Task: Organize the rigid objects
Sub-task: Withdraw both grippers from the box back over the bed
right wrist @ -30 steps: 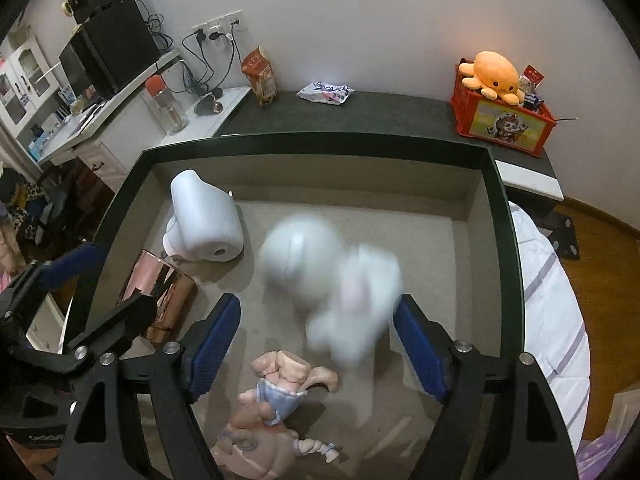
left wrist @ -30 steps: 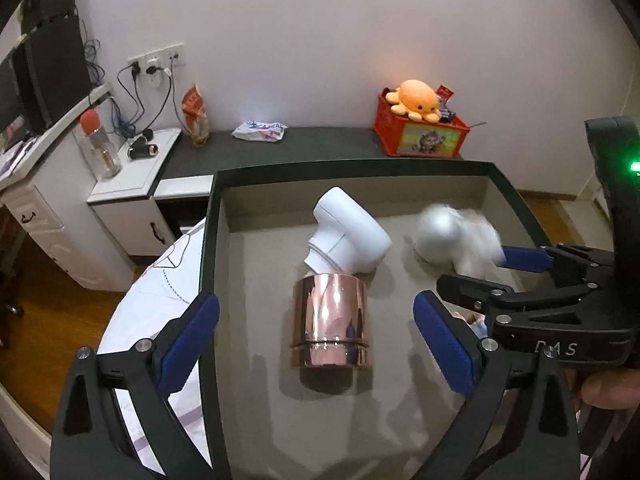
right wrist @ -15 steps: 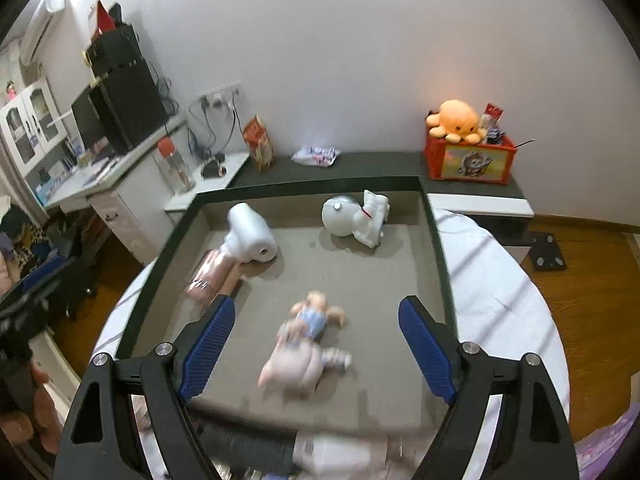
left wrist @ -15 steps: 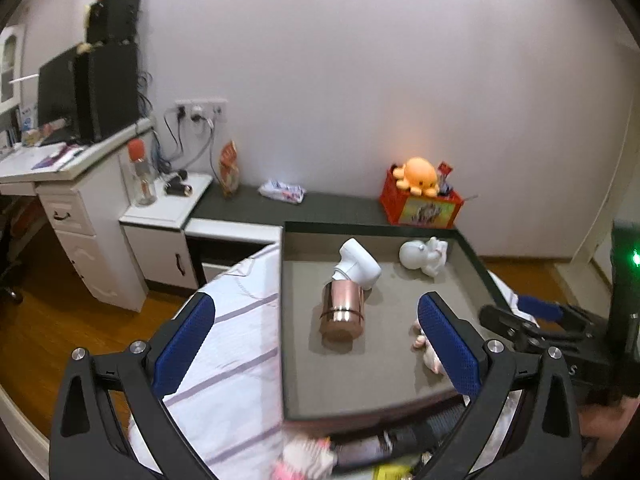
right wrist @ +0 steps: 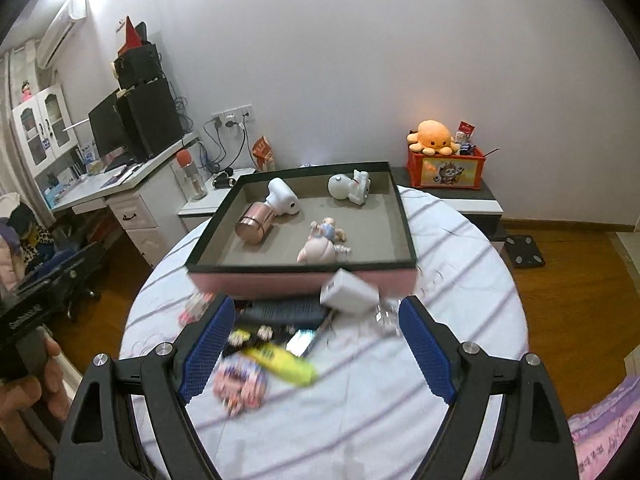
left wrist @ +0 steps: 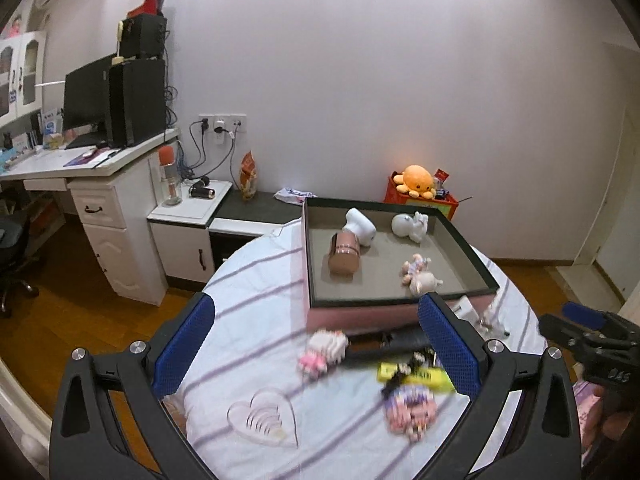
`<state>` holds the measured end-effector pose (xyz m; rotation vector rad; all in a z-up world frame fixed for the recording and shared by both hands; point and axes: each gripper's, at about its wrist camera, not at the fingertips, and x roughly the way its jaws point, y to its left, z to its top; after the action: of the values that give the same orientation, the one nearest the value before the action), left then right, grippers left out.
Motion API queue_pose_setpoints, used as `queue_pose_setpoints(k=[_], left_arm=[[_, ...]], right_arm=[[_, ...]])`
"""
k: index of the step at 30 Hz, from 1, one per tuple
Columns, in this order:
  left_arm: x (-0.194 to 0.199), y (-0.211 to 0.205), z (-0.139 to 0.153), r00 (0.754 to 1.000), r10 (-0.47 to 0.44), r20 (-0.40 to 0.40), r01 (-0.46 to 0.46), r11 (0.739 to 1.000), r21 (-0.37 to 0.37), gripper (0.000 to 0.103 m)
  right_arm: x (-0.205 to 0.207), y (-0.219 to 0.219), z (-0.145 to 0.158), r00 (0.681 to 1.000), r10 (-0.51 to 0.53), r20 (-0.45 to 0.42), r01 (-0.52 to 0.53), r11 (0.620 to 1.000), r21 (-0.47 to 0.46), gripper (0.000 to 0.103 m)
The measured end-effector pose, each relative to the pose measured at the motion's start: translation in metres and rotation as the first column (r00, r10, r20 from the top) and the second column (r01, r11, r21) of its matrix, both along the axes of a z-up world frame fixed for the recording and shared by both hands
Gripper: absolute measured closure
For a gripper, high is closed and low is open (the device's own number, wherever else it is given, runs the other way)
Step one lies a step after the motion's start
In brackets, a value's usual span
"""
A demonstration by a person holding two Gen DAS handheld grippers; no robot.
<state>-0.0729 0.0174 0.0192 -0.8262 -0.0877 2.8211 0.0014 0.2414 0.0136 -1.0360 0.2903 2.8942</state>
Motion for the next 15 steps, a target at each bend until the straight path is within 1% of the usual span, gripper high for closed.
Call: queue_pose_setpoints(k=[5,15], left_arm=[[0.024,-0.004,0.000,1.000,0.014,0.011,-0.014,1.000,0.005,0.000],[0.054,-0.007,0.007,0.999,0.036,-0.007,-0.036,0.999,-0.027,0.000]], right_arm=[[0.031,-0.001,0.001,1.000,-0.015,-0.007,0.015,1.000,-0.016,0.017],[0.052,-0.006,0.002,1.000,-0.018,-0.016,0.018,1.000,-0.019,0.017]])
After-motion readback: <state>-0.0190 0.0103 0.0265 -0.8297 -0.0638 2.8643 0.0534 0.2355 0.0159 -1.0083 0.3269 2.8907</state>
